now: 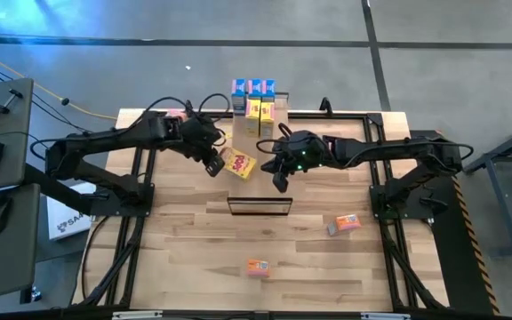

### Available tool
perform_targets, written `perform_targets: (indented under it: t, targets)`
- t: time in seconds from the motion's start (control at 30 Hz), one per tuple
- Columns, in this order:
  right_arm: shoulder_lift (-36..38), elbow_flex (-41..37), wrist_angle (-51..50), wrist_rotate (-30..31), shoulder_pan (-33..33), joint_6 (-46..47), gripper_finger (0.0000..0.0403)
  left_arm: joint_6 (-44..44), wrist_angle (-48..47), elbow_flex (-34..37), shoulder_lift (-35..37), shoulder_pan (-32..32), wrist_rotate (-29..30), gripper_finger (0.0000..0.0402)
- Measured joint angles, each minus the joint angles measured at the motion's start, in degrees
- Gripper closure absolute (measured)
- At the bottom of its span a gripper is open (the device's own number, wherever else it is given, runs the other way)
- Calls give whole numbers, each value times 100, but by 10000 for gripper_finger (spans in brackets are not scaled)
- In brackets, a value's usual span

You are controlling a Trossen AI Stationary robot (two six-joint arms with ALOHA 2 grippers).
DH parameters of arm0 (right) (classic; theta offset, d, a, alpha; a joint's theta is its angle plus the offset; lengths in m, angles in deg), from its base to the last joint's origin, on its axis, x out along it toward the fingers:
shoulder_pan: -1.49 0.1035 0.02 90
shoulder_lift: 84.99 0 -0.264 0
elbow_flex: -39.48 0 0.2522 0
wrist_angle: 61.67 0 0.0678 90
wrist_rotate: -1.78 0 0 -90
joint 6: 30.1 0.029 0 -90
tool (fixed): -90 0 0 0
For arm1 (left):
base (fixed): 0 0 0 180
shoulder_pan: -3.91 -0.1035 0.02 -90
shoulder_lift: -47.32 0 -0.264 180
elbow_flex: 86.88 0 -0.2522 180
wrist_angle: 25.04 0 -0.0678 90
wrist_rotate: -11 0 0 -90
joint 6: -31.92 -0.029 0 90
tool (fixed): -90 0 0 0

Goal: Stack cereal on shelf
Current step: Put the yellow cereal box on the shelf aligned with the yellow cereal boxes

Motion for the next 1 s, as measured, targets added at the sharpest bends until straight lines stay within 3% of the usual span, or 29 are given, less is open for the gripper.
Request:
perform_targets:
  t: [1.0]
  targets:
    - [18, 0, 101, -232, -1, 149, 396, 727, -272, 216, 2, -1, -62, 401]
